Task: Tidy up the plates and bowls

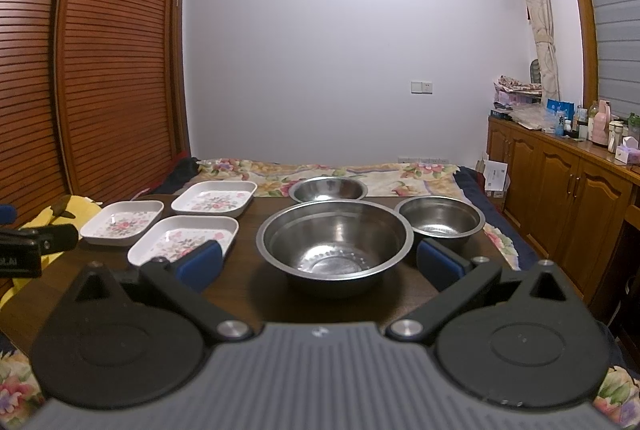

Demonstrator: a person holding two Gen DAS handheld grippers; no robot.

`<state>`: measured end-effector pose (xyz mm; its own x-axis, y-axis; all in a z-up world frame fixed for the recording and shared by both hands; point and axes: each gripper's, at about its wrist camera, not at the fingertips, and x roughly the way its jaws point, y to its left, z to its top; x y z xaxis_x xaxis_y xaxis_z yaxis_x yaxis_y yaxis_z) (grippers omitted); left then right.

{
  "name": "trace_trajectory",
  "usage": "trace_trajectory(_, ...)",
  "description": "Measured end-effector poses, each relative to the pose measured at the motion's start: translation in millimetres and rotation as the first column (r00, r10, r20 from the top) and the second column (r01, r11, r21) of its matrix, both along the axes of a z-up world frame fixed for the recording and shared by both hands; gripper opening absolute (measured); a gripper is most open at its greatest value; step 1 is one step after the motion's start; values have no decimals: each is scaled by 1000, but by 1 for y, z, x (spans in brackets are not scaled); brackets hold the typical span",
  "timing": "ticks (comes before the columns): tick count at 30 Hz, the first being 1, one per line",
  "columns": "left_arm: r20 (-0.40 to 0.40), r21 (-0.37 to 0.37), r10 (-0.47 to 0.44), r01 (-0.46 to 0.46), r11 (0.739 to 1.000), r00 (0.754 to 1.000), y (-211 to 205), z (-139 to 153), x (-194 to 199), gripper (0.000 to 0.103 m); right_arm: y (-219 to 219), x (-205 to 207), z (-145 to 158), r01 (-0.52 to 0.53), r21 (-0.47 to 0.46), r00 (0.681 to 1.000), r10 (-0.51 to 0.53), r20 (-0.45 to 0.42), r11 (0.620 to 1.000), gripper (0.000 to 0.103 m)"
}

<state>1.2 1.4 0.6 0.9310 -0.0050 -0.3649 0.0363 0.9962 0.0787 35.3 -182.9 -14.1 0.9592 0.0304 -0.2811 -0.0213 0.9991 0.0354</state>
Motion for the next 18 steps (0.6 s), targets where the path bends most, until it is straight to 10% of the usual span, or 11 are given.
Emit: trace_trajectory(18, -125, -26, 35, -39, 999, 991, 35, -33, 32, 103, 15, 14, -13, -50, -11, 998, 50, -38, 999, 103)
